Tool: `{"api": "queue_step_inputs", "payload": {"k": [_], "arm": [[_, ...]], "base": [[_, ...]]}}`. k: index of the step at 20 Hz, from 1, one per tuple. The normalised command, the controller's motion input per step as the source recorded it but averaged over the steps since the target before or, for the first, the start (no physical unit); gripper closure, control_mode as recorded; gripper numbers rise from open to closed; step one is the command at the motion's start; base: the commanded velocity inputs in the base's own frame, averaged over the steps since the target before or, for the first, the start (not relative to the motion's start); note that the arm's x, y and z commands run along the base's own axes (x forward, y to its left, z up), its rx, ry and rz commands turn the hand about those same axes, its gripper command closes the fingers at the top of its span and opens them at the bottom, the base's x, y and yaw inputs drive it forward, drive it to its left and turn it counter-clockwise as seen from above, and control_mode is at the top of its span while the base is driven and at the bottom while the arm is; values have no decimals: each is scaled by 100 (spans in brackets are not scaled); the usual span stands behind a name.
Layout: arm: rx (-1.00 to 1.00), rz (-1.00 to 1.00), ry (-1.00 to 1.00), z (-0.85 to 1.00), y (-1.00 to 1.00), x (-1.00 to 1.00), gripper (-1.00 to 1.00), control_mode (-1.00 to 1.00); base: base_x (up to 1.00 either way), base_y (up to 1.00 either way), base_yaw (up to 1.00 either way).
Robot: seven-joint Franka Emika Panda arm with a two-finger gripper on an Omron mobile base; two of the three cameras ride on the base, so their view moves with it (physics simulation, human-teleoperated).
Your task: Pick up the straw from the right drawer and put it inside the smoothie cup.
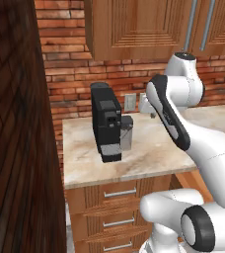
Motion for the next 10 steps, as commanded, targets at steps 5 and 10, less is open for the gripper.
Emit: {"api": "queue_step_inputs", "payload": {"k": [5,10], "arm": [[0,0,0,-11,-2,-30,-100,-100],[-5,0,-3,-62,12,-63,-100,-100]], "base": [[0,0,0],[0,0,0]]}}
